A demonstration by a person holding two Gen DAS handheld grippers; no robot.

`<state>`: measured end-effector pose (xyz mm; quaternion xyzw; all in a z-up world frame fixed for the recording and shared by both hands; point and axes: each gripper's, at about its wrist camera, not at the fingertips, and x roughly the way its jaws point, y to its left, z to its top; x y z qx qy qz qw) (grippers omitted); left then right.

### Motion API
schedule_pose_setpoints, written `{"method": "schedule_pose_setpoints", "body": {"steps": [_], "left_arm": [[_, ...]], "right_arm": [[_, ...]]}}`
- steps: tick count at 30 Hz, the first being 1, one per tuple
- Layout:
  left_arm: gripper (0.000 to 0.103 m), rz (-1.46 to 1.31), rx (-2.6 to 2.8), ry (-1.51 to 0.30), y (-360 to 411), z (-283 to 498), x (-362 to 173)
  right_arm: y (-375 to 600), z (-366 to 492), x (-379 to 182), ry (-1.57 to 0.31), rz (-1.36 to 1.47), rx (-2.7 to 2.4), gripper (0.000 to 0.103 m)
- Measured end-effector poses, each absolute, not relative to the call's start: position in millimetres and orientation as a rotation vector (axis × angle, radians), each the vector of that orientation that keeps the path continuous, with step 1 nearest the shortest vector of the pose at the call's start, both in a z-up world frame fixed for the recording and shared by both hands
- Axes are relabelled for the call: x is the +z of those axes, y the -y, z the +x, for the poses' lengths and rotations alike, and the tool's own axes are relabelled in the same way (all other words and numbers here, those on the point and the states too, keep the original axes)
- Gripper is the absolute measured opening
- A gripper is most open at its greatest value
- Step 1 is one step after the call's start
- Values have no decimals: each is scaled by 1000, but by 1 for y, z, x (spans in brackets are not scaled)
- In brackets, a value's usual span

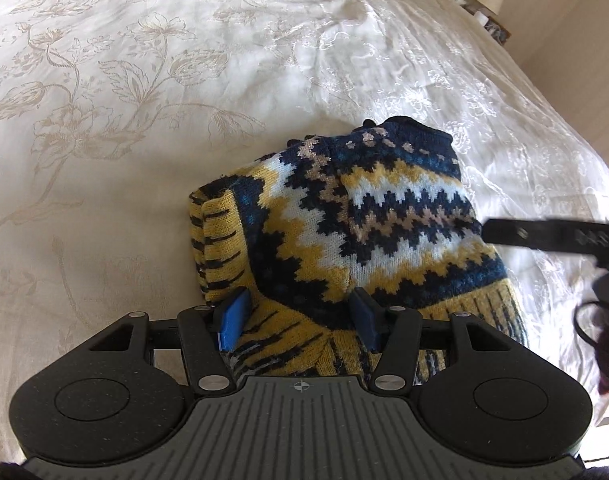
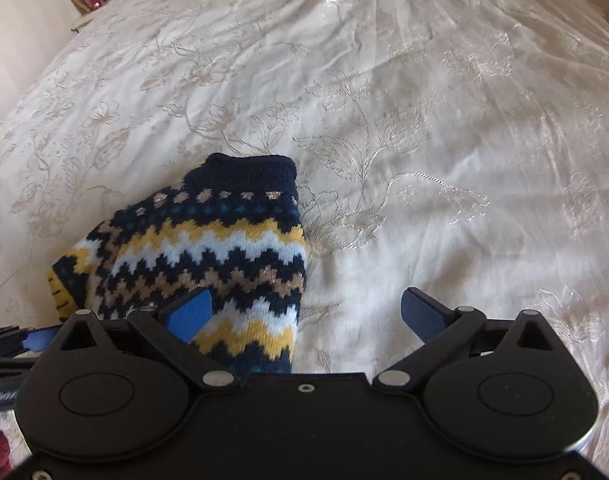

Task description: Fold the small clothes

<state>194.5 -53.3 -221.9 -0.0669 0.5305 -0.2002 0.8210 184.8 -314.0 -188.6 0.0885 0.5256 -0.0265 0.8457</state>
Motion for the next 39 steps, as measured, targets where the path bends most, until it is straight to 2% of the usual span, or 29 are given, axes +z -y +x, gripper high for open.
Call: {"method": "schedule_pose_setpoints", "body": {"steps": [6, 12, 16, 22, 25, 39], "left_arm": [[54, -137, -450, -1120, 52, 194, -224], [61, -89, -480, -1096, 56, 191, -224], [77, -71, -521, -1076, 60, 188, -220], [85, -7, -471, -1011, 61, 169, -193], [103, -31, -416, -991, 56, 155, -178], [101, -19, -159, -1020, 66, 86, -114]], "right_arm": [[297, 153, -204, -1179, 147, -102, 102], [289, 158, -231, -1195, 157, -148, 102], [287, 156, -224, -1170, 126, -136, 102], [285, 137, -197, -1091, 89, -115, 102], [284, 126, -181, -1052, 97, -73, 102], [297, 65, -116, -929, 173, 48, 102]]}}
